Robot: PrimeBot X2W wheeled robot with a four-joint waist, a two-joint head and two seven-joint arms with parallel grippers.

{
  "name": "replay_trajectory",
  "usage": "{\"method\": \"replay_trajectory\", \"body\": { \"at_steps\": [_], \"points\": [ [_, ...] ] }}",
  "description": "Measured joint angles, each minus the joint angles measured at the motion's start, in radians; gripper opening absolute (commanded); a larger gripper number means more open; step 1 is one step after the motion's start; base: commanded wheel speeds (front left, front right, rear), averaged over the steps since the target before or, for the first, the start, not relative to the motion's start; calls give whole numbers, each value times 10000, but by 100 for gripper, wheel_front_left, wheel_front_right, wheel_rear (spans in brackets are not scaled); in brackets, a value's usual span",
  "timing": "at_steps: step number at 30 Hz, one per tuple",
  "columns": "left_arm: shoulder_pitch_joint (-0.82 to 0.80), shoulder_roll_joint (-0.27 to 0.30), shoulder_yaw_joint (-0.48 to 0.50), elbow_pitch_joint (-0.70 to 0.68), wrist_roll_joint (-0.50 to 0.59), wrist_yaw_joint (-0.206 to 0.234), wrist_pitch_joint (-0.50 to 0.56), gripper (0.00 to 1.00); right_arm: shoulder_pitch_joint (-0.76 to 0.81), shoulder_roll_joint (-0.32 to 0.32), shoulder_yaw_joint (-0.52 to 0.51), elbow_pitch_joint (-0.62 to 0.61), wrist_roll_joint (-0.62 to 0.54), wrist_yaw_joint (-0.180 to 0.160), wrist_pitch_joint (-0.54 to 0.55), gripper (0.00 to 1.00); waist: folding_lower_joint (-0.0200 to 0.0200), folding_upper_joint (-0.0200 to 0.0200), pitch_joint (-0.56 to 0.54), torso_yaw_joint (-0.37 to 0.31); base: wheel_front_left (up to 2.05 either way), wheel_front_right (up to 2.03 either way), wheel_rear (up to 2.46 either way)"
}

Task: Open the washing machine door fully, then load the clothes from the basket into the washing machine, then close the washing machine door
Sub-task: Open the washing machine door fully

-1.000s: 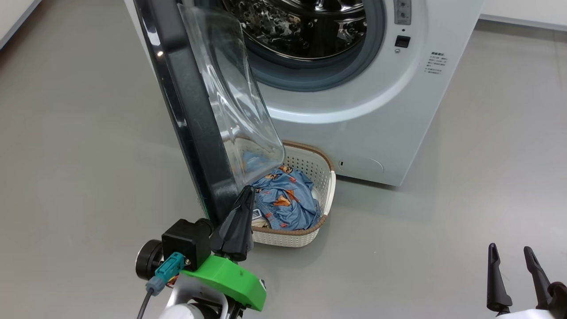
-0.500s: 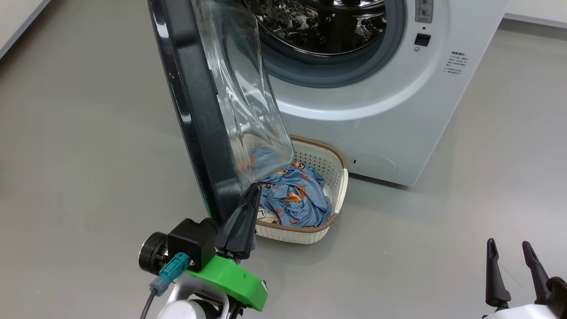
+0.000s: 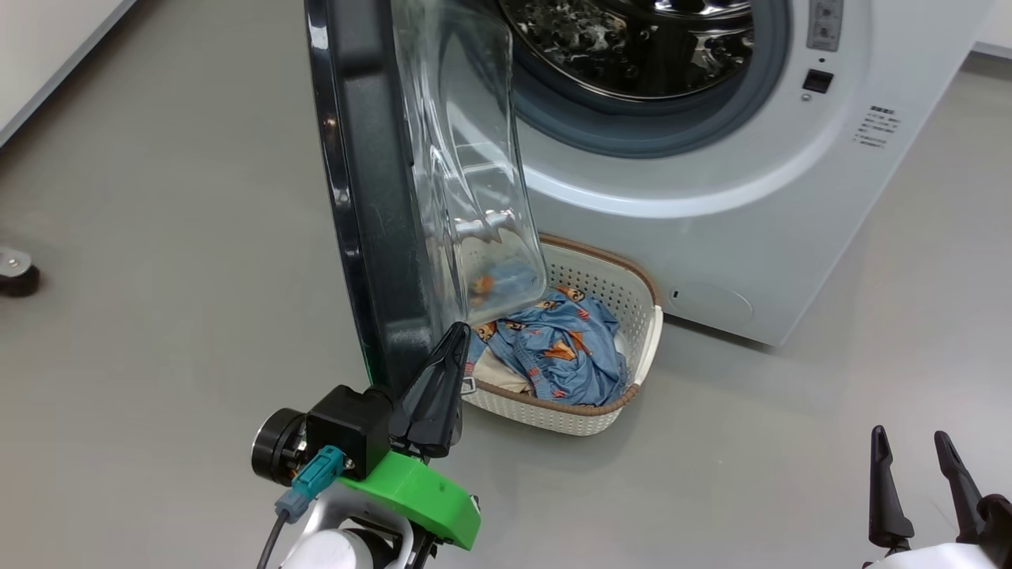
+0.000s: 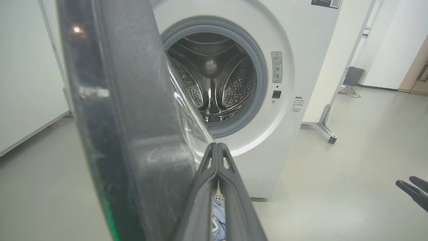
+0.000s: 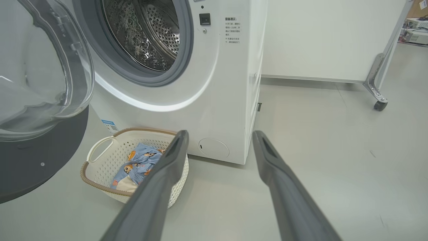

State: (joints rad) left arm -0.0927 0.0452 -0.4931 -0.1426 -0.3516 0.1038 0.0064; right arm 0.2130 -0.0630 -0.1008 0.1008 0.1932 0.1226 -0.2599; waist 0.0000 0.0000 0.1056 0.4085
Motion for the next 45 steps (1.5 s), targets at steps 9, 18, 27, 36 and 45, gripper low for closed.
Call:
{"method": "replay_trajectory", "body": {
  "at_steps": [9,18,27,36,45],
  "points": [
    [-17,0,63,90,23,71,-27,0,-1,-40,58,31,0,0,0,100,0,0,37,602,0,0,0],
    [-18,-8,552,395,161,127,-182,0,-3,-100,176,98,0,0,0,100,0,0,85,1124,0,0,0],
    [-30,-25,1425,853,263,138,-391,0,-12,-203,422,226,2,0,0,100,0,0,41,1347,0,0,0],
    [-66,-75,2778,1653,437,155,-759,0,-17,-328,560,349,73,0,0,100,0,0,-6,1361,0,0,0],
    [-390,-123,3708,2550,226,155,-1237,0,-17,-370,665,462,79,0,0,100,0,0,-72,1339,0,0,0]
  ]
}}
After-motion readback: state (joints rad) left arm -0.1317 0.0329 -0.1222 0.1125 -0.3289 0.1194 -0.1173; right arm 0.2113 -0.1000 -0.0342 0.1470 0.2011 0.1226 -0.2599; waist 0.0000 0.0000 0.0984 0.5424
